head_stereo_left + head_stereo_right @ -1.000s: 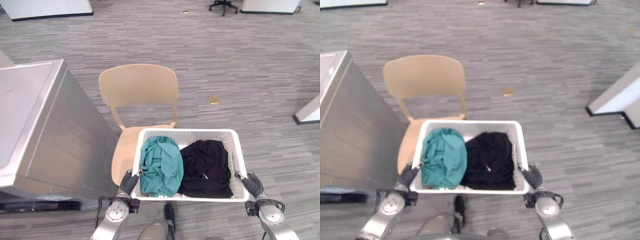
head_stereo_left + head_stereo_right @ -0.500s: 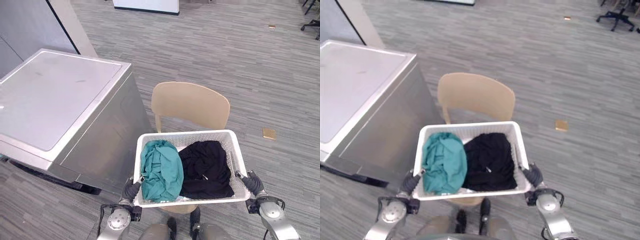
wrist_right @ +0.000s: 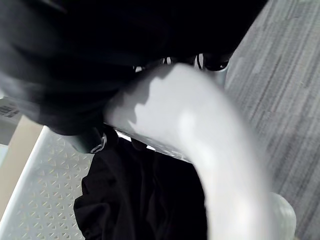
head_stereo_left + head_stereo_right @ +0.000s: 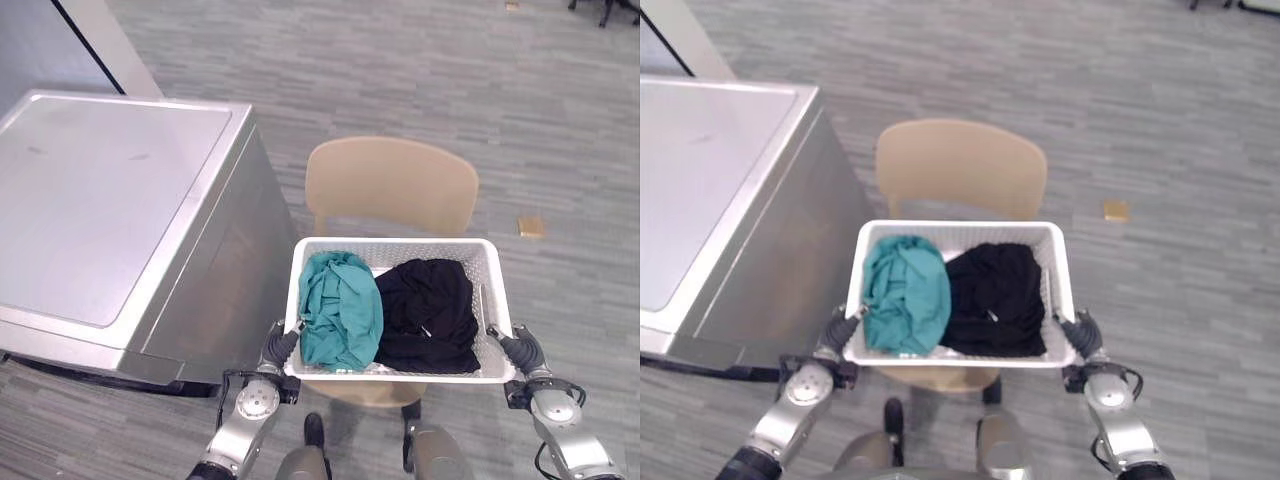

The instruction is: Grab the laundry basket,head to the washer,open it,put in the laundry and shut it.

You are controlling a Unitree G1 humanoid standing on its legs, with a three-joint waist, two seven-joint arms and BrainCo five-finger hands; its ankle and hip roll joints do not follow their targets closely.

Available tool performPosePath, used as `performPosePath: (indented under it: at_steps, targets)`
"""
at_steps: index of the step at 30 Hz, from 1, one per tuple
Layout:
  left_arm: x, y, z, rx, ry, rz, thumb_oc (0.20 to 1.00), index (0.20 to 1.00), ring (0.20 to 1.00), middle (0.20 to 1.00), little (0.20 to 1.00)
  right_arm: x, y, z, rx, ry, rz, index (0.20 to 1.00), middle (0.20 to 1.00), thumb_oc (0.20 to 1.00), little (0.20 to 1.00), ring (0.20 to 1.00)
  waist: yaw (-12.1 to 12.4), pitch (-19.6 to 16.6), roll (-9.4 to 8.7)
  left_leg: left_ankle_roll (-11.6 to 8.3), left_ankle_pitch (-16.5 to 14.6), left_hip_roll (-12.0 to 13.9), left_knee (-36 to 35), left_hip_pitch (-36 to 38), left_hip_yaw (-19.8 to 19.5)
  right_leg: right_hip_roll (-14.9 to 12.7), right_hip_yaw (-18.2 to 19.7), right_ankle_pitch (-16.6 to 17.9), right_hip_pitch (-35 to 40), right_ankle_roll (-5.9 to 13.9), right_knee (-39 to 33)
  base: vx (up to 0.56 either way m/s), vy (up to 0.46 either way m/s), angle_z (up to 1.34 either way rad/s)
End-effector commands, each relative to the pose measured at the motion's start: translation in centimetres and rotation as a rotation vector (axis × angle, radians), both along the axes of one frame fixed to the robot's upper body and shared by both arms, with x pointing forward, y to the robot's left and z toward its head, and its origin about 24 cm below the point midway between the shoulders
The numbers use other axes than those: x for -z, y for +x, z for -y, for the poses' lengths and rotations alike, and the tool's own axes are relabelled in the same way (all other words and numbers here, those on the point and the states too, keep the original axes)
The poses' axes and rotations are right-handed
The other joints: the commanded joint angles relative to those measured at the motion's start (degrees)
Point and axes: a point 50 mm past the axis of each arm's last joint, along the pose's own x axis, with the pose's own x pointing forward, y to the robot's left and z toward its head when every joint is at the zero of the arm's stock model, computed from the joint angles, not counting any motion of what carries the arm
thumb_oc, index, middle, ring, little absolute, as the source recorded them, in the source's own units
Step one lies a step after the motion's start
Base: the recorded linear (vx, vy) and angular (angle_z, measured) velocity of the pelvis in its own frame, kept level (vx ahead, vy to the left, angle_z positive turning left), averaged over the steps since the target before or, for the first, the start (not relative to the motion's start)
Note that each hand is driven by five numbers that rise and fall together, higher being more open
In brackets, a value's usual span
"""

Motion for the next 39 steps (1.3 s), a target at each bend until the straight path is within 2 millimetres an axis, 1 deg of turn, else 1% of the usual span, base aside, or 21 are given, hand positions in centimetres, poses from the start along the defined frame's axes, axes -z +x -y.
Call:
performPosePath:
  at_steps: [1,3,4,5,6,7,8,9,10,12,13,14,15,18,24,25,26,27,34,38,39]
  targets:
    - [-4.2,2.2,-1.4,-0.050,0.021,0.246,0.200,0.200,0.200,0.200,0.200,-3.1,2.4,-1.7,-0.085,0.003,0.175,0.200,0.200,0.200,0.200,0.200,0.9,-1.1,-0.44,-0.59,-7.1,3.1,5.3,-2.9,0.7,-1.8,-1.2,-6.0,0.7,4.77,1.4,-0.18,0.118,-0.56]
    - [-4.6,2.8,-1.5,-0.060,0.035,0.267,0.200,0.200,0.200,0.200,0.200,-2.8,2.7,-2.5,-0.107,0.004,0.171,0.200,0.200,0.200,0.200,0.200,1.3,-0.8,-0.37,-0.04,-6.1,3.1,4.2,-4.0,2.5,-1.1,-3.9,-7.2,-0.5,4.26,2.4,-0.22,0.163,-0.40]
    - [-4.5,3.0,-1.4,-0.055,0.047,0.263,0.200,0.200,0.200,0.200,0.200,-2.6,2.7,-2.8,-0.115,0.001,0.162,0.200,0.200,0.200,0.200,0.200,1.3,-0.8,-0.24,0.38,-5.4,2.7,3.4,-4.4,3.0,0.3,-4.4,-8.6,0.0,3.82,4.5,-0.17,0.210,-0.61]
    - [-4.4,3.1,-1.3,-0.058,0.048,0.260,0.200,0.200,0.200,0.200,0.200,-2.4,2.5,-3.0,-0.126,-0.007,0.152,0.200,0.200,0.200,0.200,0.200,1.6,-1.3,-0.17,0.97,-4.3,1.5,1.5,-4.2,3.4,3.2,-3.6,-11.9,2.3,2.67,6.7,-0.10,0.208,-0.61]
    - [-4.1,3.0,-1.3,-0.074,0.047,0.251,0.200,0.200,0.200,0.200,0.200,-2.2,2.6,-3.5,-0.144,-0.014,0.147,0.200,0.200,0.200,0.200,0.200,2.2,-1.1,-0.18,0.84,-3.6,1.1,-0.2,-3.5,3.9,4.1,-4.4,-12.9,2.2,2.04,7.5,-0.06,0.150,-0.52]
    - [-4.1,3.0,-1.3,-0.074,0.047,0.251,0.200,0.200,0.200,0.200,0.200,-2.2,2.6,-3.5,-0.144,-0.014,0.147,0.200,0.200,0.200,0.200,0.200,2.2,-1.1,-0.21,0.84,-3.6,1.1,-0.3,-3.4,3.9,4.1,-4.3,-12.9,2.2,2.04,7.5,-0.03,0.046,-0.32]
    - [-4.0,3.2,-1.1,-0.076,0.046,0.249,0.200,0.200,0.200,0.200,0.200,-2.2,2.8,-3.8,-0.150,-0.016,0.149,0.200,0.200,0.200,0.200,0.200,2.7,-1.1,-0.15,0.66,-2.5,1.0,-1.7,-3.3,4.4,4.2,-5.6,-13.2,2.8,1.75,6.3,-0.04,-0.021,-0.44]
    - [-3.9,3.4,-0.9,-0.070,0.054,0.242,0.200,0.200,0.200,0.200,0.200,-1.9,2.8,-4.1,-0.149,-0.009,0.139,0.200,0.200,0.200,0.200,0.200,2.6,-1.4,0.09,0.62,-1.8,0.9,-2.6,-3.6,4.4,5.1,-4.8,-13.6,2.4,1.32,5.7,-0.05,-0.020,-0.45]
    - [-3.6,3.4,-0.7,-0.074,0.056,0.233,0.200,0.200,0.200,0.200,0.200,-1.8,2.7,-4.3,-0.156,-0.006,0.134,0.200,0.200,0.200,0.200,0.200,2.5,-1.8,0.32,0.67,-1.1,0.7,-3.6,-3.7,4.6,5.9,-3.3,-13.6,2.4,0.96,4.6,-0.04,-0.018,-0.14]
    - [-3.1,3.5,-0.6,-0.088,0.048,0.210,0.200,0.200,0.200,0.200,0.200,-1.5,3.0,-4.6,-0.167,-0.008,0.118,0.200,0.200,0.200,0.200,0.200,2.9,-2.2,0.66,0.77,-0.3,0.6,-5.7,-3.9,4.9,6.1,-3.4,-12.7,2.3,0.89,2.0,-0.05,-0.018,0.00]
    - [-2.5,3.6,-0.4,-0.091,0.051,0.187,0.200,0.200,0.200,0.200,0.200,-1.1,3.2,-5.0,-0.168,0.005,0.103,0.200,0.200,0.200,0.200,0.200,3.0,-2.7,1.28,0.82,0.6,0.6,-6.9,-4.5,4.3,6.4,-3.7,-12.0,1.8,0.79,0.4,-0.07,-0.035,-0.09]
    - [-1.7,3.9,0.2,-0.090,0.067,0.149,0.200,0.200,0.200,0.200,0.200,-0.5,3.6,-5.8,-0.172,0.024,0.080,0.200,0.200,0.200,0.200,0.200,3.2,-2.9,1.79,0.88,1.4,0.7,-7.5,-5.2,3.2,7.0,-4.1,-11.2,1.2,0.72,-1.0,-0.08,-0.003,0.18]
    - [-1.0,4.2,0.7,-0.123,0.079,0.130,0.200,0.200,0.200,0.200,0.200,0.2,4.0,-7.0,-0.173,0.051,0.059,0.200,0.200,0.200,0.200,0.200,3.6,-2.1,2.06,0.80,1.9,0.8,-7.7,-5.7,2.4,7.3,-4.7,-10.6,0.9,0.73,-2.1,-0.07,0.009,0.21]
    - [-0.9,4.8,1.1,-0.154,0.078,0.128,0.200,0.200,0.200,0.200,0.200,0.2,4.7,-7.7,-0.173,0.066,0.064,0.200,0.200,0.200,0.200,0.200,3.9,-1.3,2.08,0.67,2.3,0.8,-7.7,-6.8,1.9,7.2,-4.8,-10.0,-0.1,0.81,-2.4,-0.06,0.018,0.13]
    - [-0.4,5.2,1.2,-0.156,0.123,0.106,0.200,0.200,0.200,0.200,0.200,0.6,5.3,-8.4,-0.178,0.062,0.039,0.200,0.200,0.200,0.200,0.200,4.3,-0.4,2.28,0.54,3.1,0.6,-7.7,-9.3,1.3,6.8,-4.7,-9.5,-2.6,0.76,-2.0,-0.05,0.029,0.10]
    - [-0.2,5.2,1.3,-0.150,0.128,0.097,0.278,0.278,0.278,0.278,0.278,0.7,5.3,-8.4,-0.178,0.060,0.031,0.200,0.200,0.200,0.200,0.200,4.3,-0.4,2.29,0.52,3.1,0.5,-7.7,-9.5,1.3,6.8,-4.6,-9.5,-2.8,0.75,-1.9,-0.02,0.040,0.09]
    - [-0.1,5.2,1.3,-0.145,0.131,0.088,0.473,0.473,0.473,0.473,0.473,0.8,5.4,-8.5,-0.176,0.064,0.027,0.200,0.200,0.200,0.200,0.200,4.2,-0.4,2.28,0.45,3.2,0.4,-7.7,-9.7,1.4,6.7,-4.5,-9.5,-3.0,0.75,-1.8,-0.01,0.041,0.10]
    - [0.0,5.4,1.4,-0.137,0.143,0.085,1.000,1.000,1.000,1.000,1.000,0.8,5.5,-8.6,-0.176,0.072,0.026,1.000,1.000,1.000,1.000,1.000,4.1,-0.5,2.36,0.37,3.3,0.3,-7.7,-10.2,1.5,6.6,-4.3,-9.5,-3.5,0.69,-1.6,-0.01,0.040,0.10]
    - [-0.2,5.2,0.3,-0.177,0.136,0.092,1.000,1.000,1.000,1.000,1.000,1.1,4.9,-7.8,-0.147,0.077,0.017,1.000,1.000,1.000,1.000,1.000,3.9,-0.8,1.92,0.34,2.9,0.4,-7.7,-8.4,2.2,6.6,-3.7,-9.7,-2.0,0.76,-1.3,0.00,0.020,0.03]
    - [-0.3,4.3,-1.4,-0.199,0.141,0.093,1.000,1.000,1.000,1.000,1.000,0.8,4.5,-5.8,-0.133,0.038,0.024,1.000,1.000,1.000,1.000,1.000,3.8,-1.4,1.70,0.31,2.3,0.4,-7.7,-5.6,2.4,6.4,-3.8,-10.5,1.0,0.85,-1.2,0.03,-0.008,0.00]
    - [-0.3,4.3,-1.4,-0.199,0.141,0.093,1.000,1.000,1.000,1.000,1.000,0.8,4.5,-5.8,-0.133,0.038,0.024,1.000,1.000,1.000,1.000,1.000,3.8,-1.4,1.70,0.31,2.3,0.4,-7.7,-5.5,2.4,6.4,-3.8,-10.5,1.1,0.85,-1.2,0.04,-0.028,-0.02]
